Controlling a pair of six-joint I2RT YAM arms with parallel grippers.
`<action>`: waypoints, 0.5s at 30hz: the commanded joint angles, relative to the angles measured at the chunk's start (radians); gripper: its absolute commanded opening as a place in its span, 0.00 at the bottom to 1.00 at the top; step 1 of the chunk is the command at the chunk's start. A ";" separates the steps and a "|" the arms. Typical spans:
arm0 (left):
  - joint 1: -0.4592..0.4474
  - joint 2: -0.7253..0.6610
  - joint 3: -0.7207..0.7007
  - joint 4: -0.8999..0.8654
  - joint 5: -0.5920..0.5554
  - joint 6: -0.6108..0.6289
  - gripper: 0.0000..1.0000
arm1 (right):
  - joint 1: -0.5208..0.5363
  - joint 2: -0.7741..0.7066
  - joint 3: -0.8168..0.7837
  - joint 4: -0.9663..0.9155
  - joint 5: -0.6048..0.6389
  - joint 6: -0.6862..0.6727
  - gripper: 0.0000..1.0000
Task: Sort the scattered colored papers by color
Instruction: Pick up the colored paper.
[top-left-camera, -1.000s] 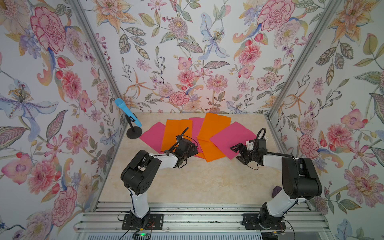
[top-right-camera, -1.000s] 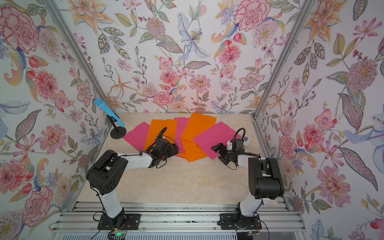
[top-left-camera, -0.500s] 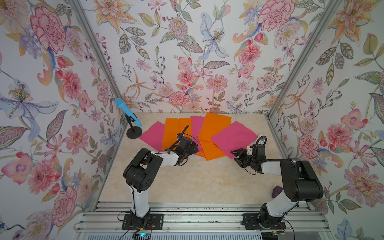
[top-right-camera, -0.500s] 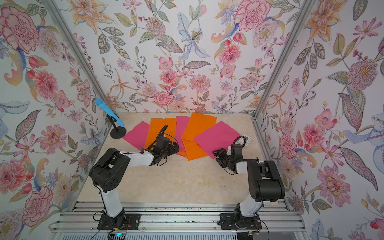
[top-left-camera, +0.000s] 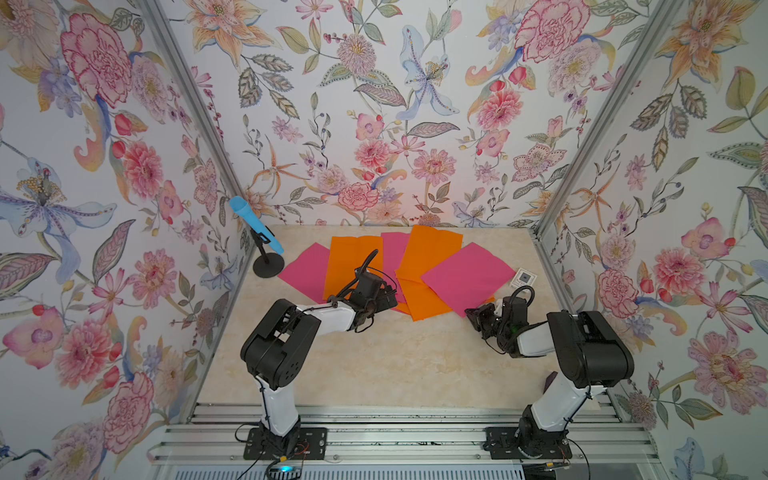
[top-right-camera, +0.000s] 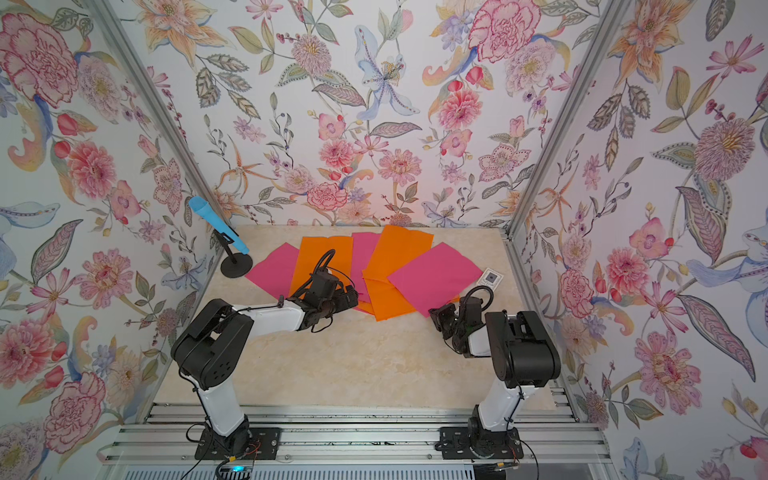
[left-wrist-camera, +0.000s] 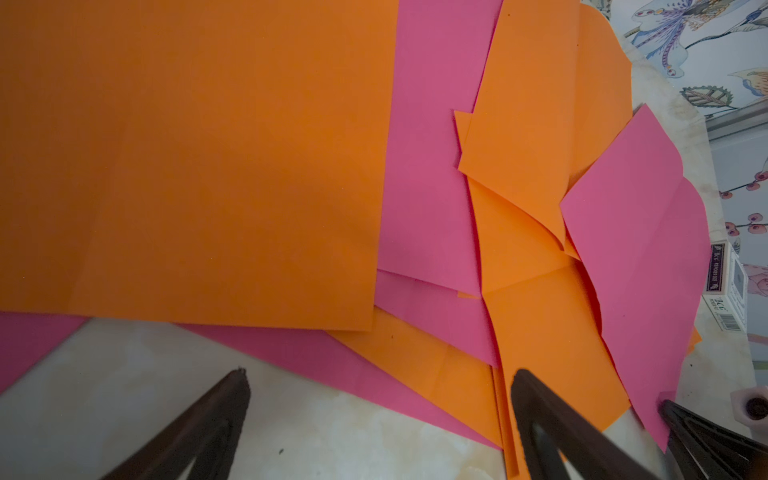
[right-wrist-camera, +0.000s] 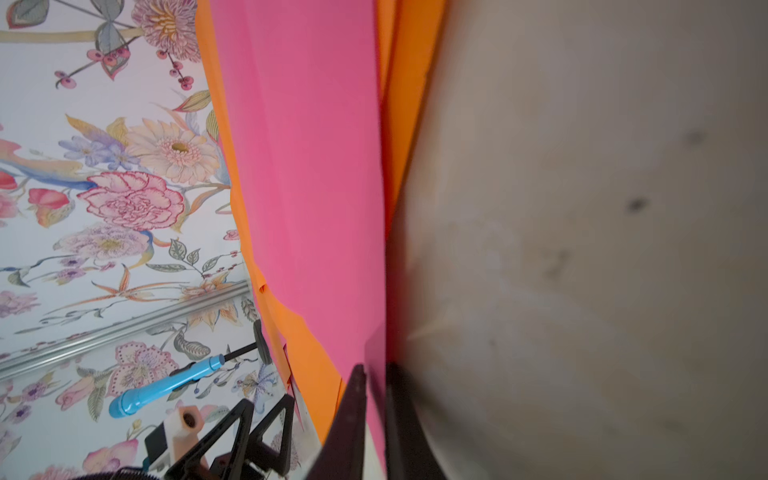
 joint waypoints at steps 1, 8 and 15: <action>0.008 -0.075 -0.011 -0.068 -0.015 0.056 1.00 | -0.008 0.002 0.003 0.031 -0.022 0.011 0.01; 0.009 -0.139 0.011 -0.135 -0.060 0.143 1.00 | -0.029 -0.206 0.101 -0.271 -0.111 -0.205 0.00; 0.014 -0.138 0.044 -0.123 -0.015 0.192 1.00 | -0.032 -0.361 0.328 -0.690 -0.226 -0.489 0.00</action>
